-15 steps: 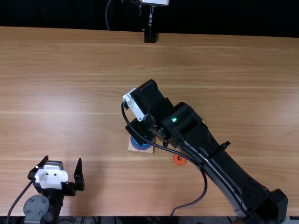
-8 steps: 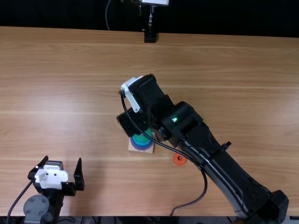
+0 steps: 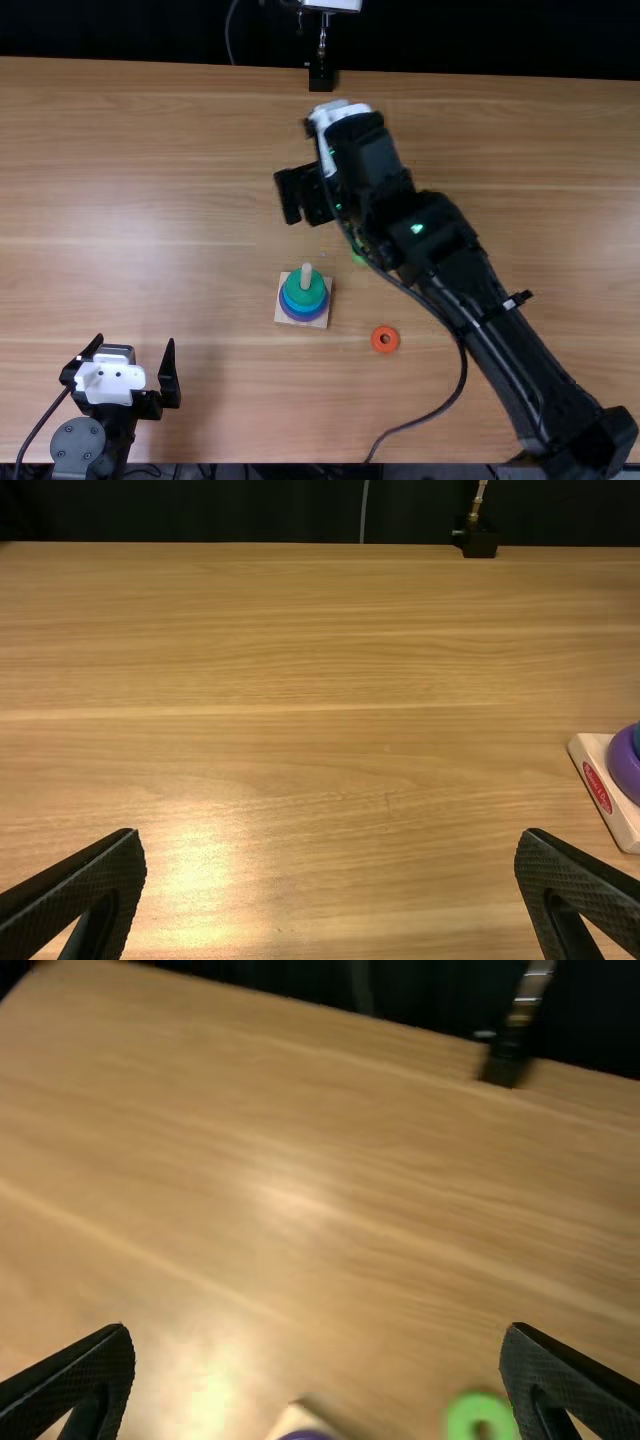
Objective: Build the Hanoi tower: stack the rings onto the peg from bottom to top in this color order: purple, dark blue, light blue, dark green, light green, yellow, orange.
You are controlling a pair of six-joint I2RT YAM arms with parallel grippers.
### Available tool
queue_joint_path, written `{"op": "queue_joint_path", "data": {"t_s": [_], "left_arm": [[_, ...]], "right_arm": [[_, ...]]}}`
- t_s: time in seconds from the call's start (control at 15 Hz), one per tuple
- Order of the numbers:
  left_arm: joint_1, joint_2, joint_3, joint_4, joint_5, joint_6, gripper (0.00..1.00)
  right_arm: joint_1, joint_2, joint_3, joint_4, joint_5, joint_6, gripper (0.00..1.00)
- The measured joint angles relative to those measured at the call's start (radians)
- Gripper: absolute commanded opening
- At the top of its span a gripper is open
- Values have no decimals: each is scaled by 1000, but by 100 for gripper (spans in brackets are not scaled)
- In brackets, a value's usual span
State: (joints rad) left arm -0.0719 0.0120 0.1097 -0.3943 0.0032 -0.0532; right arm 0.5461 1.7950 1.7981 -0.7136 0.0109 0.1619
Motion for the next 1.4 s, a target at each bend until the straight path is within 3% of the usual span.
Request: {"op": "queue_joint_path", "data": {"t_s": [0.2, 0.4, 0.53, 0.8, 1.4], "left_arm": [[0, 0, 0, 0, 1, 0, 100], [0, 0, 0, 0, 0, 0, 100], [0, 0, 0, 0, 0, 0, 100], [0, 0, 0, 0, 0, 0, 100], [0, 0, 0, 0, 0, 0, 100]], "right_arm": [[-71, 0, -54, 2, 13, -5, 100], [-81, 3, -146, 2, 12, -66, 100], [-97, 34, -185, 3, 12, -87, 100], [-140, 126, -236, 3, 13, -93, 100], [-141, 254, -270, 2, 12, -93, 100]]}}
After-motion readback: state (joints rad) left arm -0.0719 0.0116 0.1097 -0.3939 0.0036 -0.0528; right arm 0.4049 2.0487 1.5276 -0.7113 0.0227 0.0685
